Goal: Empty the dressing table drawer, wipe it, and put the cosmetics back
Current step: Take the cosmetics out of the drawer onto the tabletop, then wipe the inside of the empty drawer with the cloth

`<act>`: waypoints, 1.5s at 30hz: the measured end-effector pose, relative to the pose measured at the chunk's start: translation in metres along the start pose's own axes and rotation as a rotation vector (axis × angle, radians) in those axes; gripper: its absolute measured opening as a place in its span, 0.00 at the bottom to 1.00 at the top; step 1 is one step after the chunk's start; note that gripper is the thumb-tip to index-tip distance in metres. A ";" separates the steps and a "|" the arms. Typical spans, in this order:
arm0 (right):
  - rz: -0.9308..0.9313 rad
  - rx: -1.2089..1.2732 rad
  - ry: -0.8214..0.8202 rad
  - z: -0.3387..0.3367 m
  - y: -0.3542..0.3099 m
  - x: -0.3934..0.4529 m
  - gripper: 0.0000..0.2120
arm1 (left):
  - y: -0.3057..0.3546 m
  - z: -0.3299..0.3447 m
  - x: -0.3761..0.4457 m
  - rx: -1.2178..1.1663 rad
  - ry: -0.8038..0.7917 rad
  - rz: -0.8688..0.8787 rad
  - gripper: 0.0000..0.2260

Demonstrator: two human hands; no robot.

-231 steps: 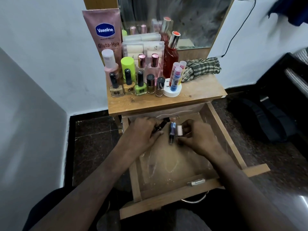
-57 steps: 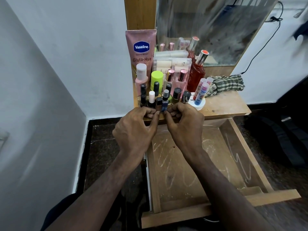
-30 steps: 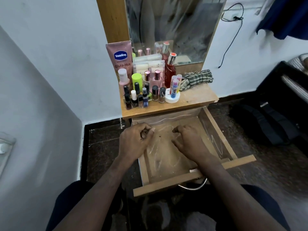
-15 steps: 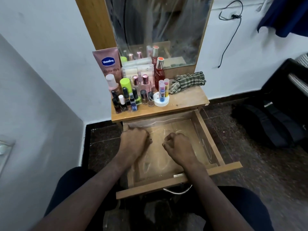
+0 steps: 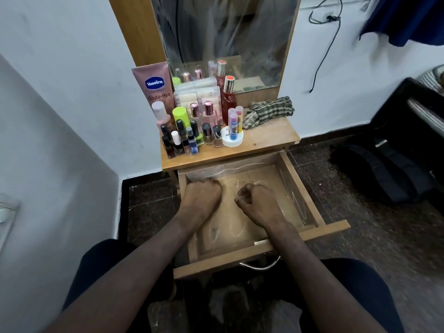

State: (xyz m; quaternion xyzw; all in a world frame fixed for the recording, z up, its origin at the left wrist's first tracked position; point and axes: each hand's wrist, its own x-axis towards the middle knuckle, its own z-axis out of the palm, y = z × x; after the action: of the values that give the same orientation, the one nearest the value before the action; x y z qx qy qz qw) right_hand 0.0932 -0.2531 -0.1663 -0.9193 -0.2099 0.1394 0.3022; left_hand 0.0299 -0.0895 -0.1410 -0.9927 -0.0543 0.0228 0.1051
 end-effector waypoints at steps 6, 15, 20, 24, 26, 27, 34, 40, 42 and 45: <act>-0.048 -0.001 0.051 -0.003 -0.003 -0.002 0.10 | -0.029 0.006 -0.021 -0.576 0.173 0.018 0.11; -0.159 -0.003 0.174 -0.010 -0.018 -0.006 0.09 | -0.040 0.016 -0.013 -0.814 0.335 -0.015 0.08; -0.278 -0.036 0.522 -0.048 -0.033 0.003 0.03 | -0.050 0.023 -0.003 -1.006 0.343 -0.056 0.07; -0.226 -0.073 0.731 -0.083 -0.037 0.050 0.07 | -0.053 0.028 0.004 -1.039 0.318 -0.100 0.07; -0.226 -0.139 0.716 -0.093 -0.034 0.086 0.12 | -0.054 0.030 0.005 -1.010 0.303 -0.100 0.06; -0.231 -0.178 0.685 -0.097 -0.033 0.104 0.14 | -0.054 0.030 0.006 -1.004 0.299 -0.103 0.06; -0.275 -0.500 0.351 -0.110 -0.022 0.153 0.22 | -0.055 0.028 0.005 -1.063 0.255 -0.120 0.07; -0.169 -0.679 0.308 -0.125 -0.020 0.149 0.20 | -0.054 0.026 0.001 -0.979 0.282 -0.099 0.07; -0.116 -0.703 0.337 -0.125 -0.019 0.133 0.19 | -0.054 0.024 -0.001 -0.952 0.280 -0.090 0.06; -0.030 -0.623 0.467 -0.119 -0.015 0.095 0.18 | -0.053 0.021 -0.003 -0.914 0.271 -0.073 0.06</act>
State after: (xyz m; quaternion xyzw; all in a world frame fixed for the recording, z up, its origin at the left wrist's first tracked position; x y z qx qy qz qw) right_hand 0.2175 -0.2569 -0.0767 -0.9709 -0.1811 -0.1485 0.0501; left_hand 0.0208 -0.0343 -0.1503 -0.9286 -0.0795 -0.1368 -0.3356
